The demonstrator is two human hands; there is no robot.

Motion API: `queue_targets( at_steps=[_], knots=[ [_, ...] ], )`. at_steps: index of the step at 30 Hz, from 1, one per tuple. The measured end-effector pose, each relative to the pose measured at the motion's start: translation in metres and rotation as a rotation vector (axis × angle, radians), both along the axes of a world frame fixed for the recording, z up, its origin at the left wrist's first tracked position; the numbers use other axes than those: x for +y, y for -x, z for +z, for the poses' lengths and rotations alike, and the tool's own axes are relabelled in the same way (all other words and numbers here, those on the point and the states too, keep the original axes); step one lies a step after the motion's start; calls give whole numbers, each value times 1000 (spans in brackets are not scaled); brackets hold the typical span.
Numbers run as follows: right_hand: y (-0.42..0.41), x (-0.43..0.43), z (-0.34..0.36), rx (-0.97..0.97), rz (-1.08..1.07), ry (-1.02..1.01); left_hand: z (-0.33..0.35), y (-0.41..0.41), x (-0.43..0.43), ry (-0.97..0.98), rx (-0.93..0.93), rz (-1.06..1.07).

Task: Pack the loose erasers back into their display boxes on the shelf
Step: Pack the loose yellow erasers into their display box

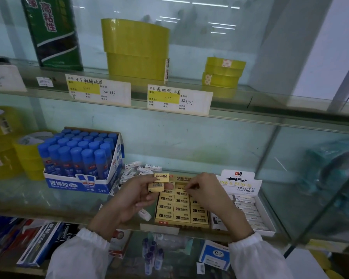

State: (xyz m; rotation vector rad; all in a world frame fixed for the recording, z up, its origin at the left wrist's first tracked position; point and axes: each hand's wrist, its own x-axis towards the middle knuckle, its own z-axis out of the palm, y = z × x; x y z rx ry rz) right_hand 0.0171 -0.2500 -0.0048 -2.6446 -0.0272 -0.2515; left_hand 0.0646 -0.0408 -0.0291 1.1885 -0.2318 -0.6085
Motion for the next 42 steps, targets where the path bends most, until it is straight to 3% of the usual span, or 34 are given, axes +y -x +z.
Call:
queue_targets(
  at_steps=[5,10,15,22,26,30,32,36,42],
  knots=[
    [3,14,8,-61,24,-365,-3,-3,1,-3,-26,-48],
    [-5,27,1,-60,36,-523,-2,-1,2,-38,-83,-99],
    [-6,26,2,-121,9,-831,2,5,0,-173,-163,-82],
    [-4,33,13,45,208,-953,2,12,-7,-265,-225,-33],
    [-6,24,14,-69,110,-809,1,8,-4,-260,-197,5],
    [-11,7,10,-146,43,-203,-1,3,0,-114,-92,53],
    [-12,4,8,-103,72,-64,-1,3,1,-31,-40,59],
    [-13,4,6,-26,67,-4,0,2,1,21,-48,72],
    [-18,6,0,-114,-7,-44,0,4,0,7,-48,54]
  ],
)
